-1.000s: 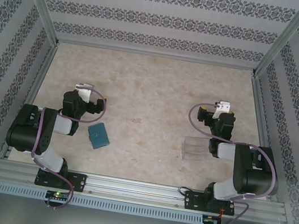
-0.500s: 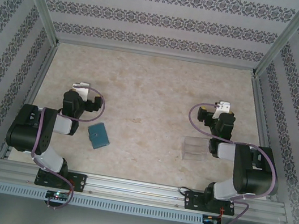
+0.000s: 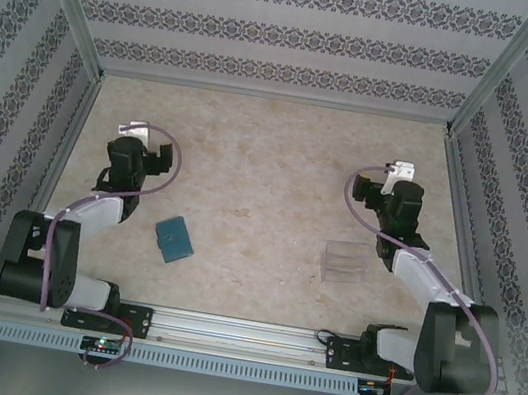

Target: Take the credit cards out of the card holder

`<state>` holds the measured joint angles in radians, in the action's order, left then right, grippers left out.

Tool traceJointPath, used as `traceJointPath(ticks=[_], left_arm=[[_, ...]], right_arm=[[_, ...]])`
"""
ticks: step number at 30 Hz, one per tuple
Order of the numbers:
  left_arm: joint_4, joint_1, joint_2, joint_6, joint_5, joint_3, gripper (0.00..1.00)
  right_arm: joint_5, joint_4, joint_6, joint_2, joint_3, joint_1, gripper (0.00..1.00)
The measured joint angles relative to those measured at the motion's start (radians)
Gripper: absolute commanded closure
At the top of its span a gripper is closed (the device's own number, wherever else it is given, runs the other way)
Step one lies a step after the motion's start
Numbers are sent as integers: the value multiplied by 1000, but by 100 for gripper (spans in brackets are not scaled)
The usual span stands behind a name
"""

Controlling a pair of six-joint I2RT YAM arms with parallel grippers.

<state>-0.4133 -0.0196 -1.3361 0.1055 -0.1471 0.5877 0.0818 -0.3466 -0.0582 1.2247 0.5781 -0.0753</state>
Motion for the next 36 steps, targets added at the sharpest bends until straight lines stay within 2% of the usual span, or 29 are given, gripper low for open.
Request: traceJointPath(ticks=[7,14,19,21,23,27,36], left_arm=[[357,-25,97,141,1,107,0],[694,-26,148,229,114,219,0],[876,-26,167,244,207,281,0],[952,-26,166,243,244,318,0],[1009,-26,166,242,281,355,0],[1068,-26,167,216,320,393,0],[1126,-26,164,141,275,393,0]], right_arm=[[0,368,-119,-77,127,-89,17],[-21,708,-253,-100,256,-187,27],[-50,922,-321,-96,325,-237,45],[-66,999,-341,-92,344,-250,47],[-80,1063,-363,-91,351,-263,47],[-117,1159,-397,-74,352,-289,57],[-124,1234,-446,86,378,-382,69]])
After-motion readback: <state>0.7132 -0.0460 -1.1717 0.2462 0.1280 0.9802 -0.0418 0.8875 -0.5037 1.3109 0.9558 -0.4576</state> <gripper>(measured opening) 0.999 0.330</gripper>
